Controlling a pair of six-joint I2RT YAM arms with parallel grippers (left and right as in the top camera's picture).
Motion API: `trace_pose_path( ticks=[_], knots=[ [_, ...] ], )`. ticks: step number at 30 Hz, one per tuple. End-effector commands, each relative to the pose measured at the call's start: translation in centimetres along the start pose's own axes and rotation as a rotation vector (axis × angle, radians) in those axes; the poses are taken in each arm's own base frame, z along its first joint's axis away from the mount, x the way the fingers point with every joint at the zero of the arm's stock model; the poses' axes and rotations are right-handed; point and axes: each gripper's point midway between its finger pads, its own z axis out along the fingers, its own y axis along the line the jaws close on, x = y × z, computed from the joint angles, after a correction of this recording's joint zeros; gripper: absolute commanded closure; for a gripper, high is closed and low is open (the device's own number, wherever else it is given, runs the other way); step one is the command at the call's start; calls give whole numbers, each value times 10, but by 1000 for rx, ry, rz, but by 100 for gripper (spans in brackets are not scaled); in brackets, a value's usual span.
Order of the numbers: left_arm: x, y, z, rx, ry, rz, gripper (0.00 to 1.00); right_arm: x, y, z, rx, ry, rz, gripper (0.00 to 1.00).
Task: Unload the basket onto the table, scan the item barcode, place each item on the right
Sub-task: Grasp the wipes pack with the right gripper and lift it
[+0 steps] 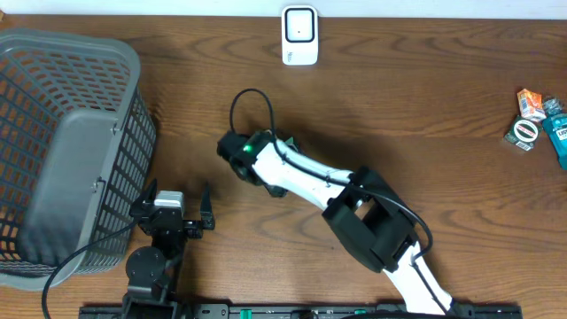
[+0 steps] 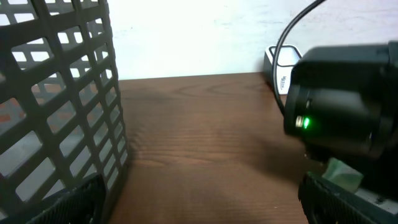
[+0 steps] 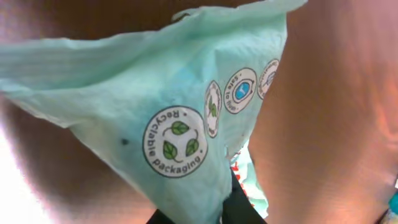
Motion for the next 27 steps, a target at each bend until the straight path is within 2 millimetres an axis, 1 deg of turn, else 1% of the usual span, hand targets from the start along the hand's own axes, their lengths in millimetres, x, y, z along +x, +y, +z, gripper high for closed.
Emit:
trace_pose_path(
  ticks=[1,4,7,10,14,17,20,23,27],
  knots=[
    [18,2,1,-15,55,-2,2,8,33,-16,-336,88,-63,99],
    [18,2,1,-15,55,-2,2,-5,23,-56,-539,17,-90,99],
    [18,2,1,-15,55,-2,2,-9,11,-93,-764,-74,-136,99],
    [18,3,1,-15,55,-2,2,-7,-6,-122,-979,-147,-166,99],
    [18,2,1,-15,55,-2,2,3,-19,-154,-1298,-276,-276,99],
    [18,2,1,-15,55,-2,2,14,-27,-167,-1464,-381,-331,99],
    [18,3,1,-15,55,-2,2,27,-29,-174,-1568,-516,-416,99],
    [18,2,1,-15,55,-2,2,37,-27,-178,-1628,-652,-489,99],
    [18,3,1,-15,55,-2,2,50,-16,-176,-1643,-832,-604,99]
  ],
)
